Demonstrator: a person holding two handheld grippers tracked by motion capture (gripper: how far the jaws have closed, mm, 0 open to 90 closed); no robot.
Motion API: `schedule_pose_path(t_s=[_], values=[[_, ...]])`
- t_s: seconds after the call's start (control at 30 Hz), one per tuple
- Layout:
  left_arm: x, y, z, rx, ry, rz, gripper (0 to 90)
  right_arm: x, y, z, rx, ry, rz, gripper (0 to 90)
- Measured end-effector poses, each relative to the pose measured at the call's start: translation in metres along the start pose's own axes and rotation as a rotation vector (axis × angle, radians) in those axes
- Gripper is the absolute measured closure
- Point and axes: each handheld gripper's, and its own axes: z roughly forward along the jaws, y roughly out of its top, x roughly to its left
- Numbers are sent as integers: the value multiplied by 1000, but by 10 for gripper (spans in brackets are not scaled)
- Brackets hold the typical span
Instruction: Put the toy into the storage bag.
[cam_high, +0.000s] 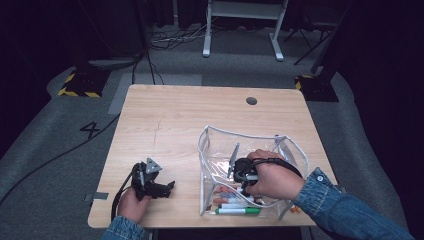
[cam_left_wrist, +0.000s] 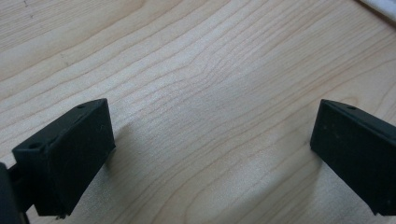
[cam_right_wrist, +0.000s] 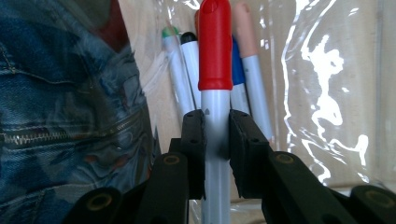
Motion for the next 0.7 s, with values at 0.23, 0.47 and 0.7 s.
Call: schedule_pose_path(t_s=[0.23, 0.47, 0.7], values=[[0, 0, 0, 0, 0, 0, 0, -3, 4, 19, -2, 62, -10, 769], [0, 0, 0, 0, 0, 0, 0, -7, 3, 29, -2, 78, -17, 763], [0, 0, 0, 0, 0, 0, 0, -9, 1, 26, -96, 69, 18, 529]])
